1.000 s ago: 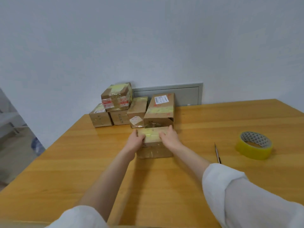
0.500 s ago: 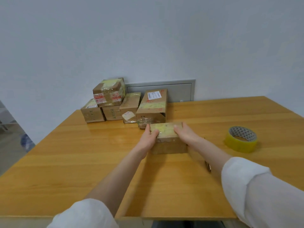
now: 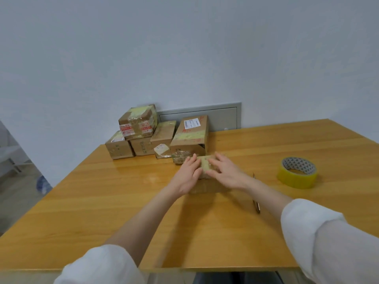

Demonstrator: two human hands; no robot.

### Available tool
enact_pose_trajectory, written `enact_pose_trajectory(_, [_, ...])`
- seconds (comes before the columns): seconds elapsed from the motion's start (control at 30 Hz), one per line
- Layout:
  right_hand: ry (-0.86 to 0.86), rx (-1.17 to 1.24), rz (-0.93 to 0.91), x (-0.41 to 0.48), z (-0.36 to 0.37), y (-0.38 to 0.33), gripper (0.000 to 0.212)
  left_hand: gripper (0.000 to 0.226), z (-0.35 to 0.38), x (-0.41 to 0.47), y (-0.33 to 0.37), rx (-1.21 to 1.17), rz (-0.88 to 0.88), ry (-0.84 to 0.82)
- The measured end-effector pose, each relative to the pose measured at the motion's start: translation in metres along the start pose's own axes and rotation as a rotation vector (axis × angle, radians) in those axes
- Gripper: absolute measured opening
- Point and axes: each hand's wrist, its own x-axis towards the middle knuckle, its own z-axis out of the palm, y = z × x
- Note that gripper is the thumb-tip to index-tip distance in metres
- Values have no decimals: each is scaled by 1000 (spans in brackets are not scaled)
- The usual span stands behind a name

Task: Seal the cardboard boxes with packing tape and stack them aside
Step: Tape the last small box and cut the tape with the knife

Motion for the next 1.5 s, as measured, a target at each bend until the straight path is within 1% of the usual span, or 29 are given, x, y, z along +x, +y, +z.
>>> enact_pose_trajectory(0.07, [64,177,46,-2,-8,-1,78,50,-7,-4,-2,-181,-74,161])
enact_pose_trajectory(0.1, [63,205,67,-3,-13,0,90,49,-11,-6,-2,-265,-136,210])
enact_pose_trajectory(0.17, [-31,194,100,-1,-24,4,105,48,-18,-9,-1,-366,-279,200])
enact_pose_trajectory(0.23, [-162,139,101,3,-28,7,110,49,-23,-15,1,-427,-402,102])
enact_pose_trajectory(0.3, [-213,85,89,8,-25,7,107,51,-25,-23,6,-552,-488,-8])
enact_pose_trajectory(0.33, [-201,76,88,9,-24,7,104,52,-26,-26,7,-597,-501,-28])
enact_pose_trajectory(0.37, [-180,72,82,10,-23,6,101,52,-30,-28,7,-622,-494,-11])
enact_pose_trajectory(0.43, [-130,98,69,12,-29,2,98,48,-45,-25,5,-655,-449,121])
enact_pose_trajectory(0.47, [-91,178,75,13,-35,-2,95,44,-57,-22,4,-686,-417,218])
enact_pose_trajectory(0.53, [20,494,97,18,-48,-13,85,36,-83,-13,2,-755,-362,425])
enact_pose_trajectory(0.57, [70,660,114,21,-55,-22,79,33,-96,-7,2,-773,-341,507])
enact_pose_trajectory(0.6, [108,800,139,25,-61,-30,75,33,-106,-1,3,-784,-321,553])
enact_pose_trajectory(0.63, [125,927,168,30,-66,-38,71,36,-114,5,5,-789,-295,558])
enact_pose_trajectory(0.67, [115,1051,202,37,-69,-44,67,40,-120,11,8,-780,-273,523])
enact_pose_trajectory(0.73, [64,1256,268,50,-74,-56,56,47,-126,23,17,-758,-242,403])
enact_pose_trajectory(0.8, [43,1368,323,63,-77,-66,45,48,-131,36,25,-756,-215,307])
enact_pose_trajectory(0.87, [51,1421,351,78,-79,-73,46,46,-136,51,31,-740,-195,256])
enact_pose_trajectory(0.93, [59,1439,347,96,-81,-76,47,43,-141,69,31,-704,-196,253])
enact_pose_trajectory(1.0, [70,1385,357,112,-83,-76,43,39,-147,88,26,-707,-215,267])
enact_pose_trajectory(1.07, [121,1297,376,130,-83,-72,38,36,-151,109,17,-746,-242,258])
enact_pose_trajectory(1.17, [221,1202,415,159,-75,-64,35,41,-148,142,4,-694,-264,237])
enact_pose_trajectory(1.23, [272,1074,452,179,-65,-56,42,43,-141,163,-5,-658,-289,249])
enact_pose_trajectory(1.37, [353,828,451,207,-50,-40,56,35,-124,191,-23,-719,-358,280])
enact_pose_trajectory(1.43, [365,760,465,215,-45,-32,61,31,-113,200,-30,-742,-390,262])
enact_pose_trajectory(1.5, [340,692,488,220,-41,-24,69,30,-103,203,-33,-762,-414,260])
